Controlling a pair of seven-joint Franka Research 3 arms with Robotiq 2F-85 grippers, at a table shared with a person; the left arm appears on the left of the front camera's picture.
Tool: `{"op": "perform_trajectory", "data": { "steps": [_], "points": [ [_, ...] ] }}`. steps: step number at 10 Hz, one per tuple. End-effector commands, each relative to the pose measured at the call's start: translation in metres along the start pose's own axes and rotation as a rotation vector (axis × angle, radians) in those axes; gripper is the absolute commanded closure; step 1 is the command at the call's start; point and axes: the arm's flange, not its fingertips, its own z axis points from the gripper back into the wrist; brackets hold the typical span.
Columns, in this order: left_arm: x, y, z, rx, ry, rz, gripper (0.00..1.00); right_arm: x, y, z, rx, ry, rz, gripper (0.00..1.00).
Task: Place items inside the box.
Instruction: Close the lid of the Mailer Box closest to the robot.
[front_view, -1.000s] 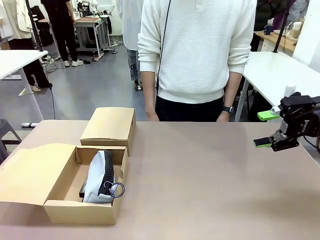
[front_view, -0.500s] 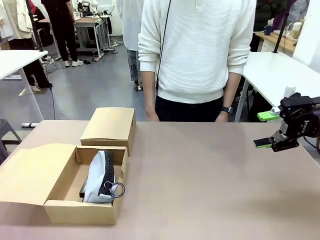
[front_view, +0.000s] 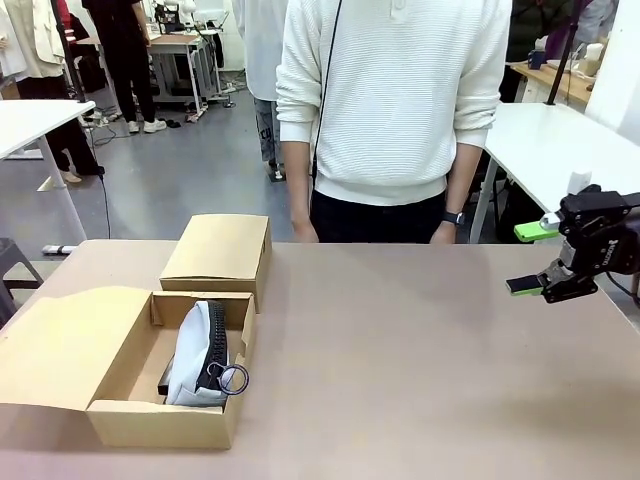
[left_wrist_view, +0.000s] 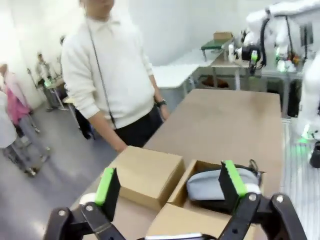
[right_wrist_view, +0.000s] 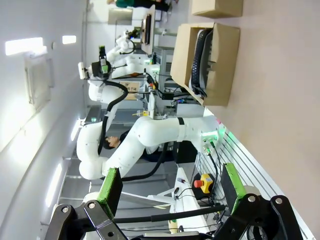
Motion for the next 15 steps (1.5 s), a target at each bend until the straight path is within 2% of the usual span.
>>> {"op": "perform_trajectory", "data": {
  "steps": [1, 2, 3, 5, 6, 7, 8, 10, 11, 15],
  "points": [
    [-0.101, -0.071, -0.034, 0.016, -0.099, -0.166, 0.0, -0.003, 0.001, 0.001, 0.002, 0.004, -0.005, 0.0],
    [-0.12, -0.071, -0.026, 0.053, -0.051, -0.112, 0.0, -0.003, 0.001, 0.001, 0.002, 0.004, -0.005, 0.0],
    [-0.028, 0.006, 0.005, 0.008, -0.029, -0.098, 0.0, -0.003, 0.001, 0.001, 0.002, 0.004, -0.005, 0.0],
    [-0.028, 0.006, 0.005, 0.008, -0.029, -0.098, 0.0, -0.003, 0.001, 0.001, 0.002, 0.004, -0.005, 0.0],
    [-0.065, 0.011, 0.01, 0.009, -0.026, -0.122, 0.0, -0.003, 0.001, 0.001, 0.002, 0.004, -0.005, 0.0],
    [-0.09, 0.02, 0.011, -0.03, -0.004, -0.21, 0.0, -0.003, 0.001, 0.001, 0.002, 0.004, -0.005, 0.0],
    [-0.119, 0.043, 0.018, -0.024, 0.036, -0.224, 0.0, -0.003, 0.001, 0.001, 0.002, 0.004, -0.005, 0.0],
    [-0.154, 0.066, 0.027, -0.118, 0.136, -0.252, 0.0, -0.003, 0.001, 0.001, 0.002, 0.004, -0.005, 0.0],
    [-0.173, 0.067, 0.027, -0.138, 0.229, -0.308, 0.0, -0.003, 0.001, 0.001, 0.002, 0.004, -0.005, 0.0],
    [-0.25, 0.049, 0.003, -0.269, 0.437, -0.282, 0.0, -0.003, 0.001, 0.001, 0.002, 0.004, -0.005, 0.0]
  ]
}}
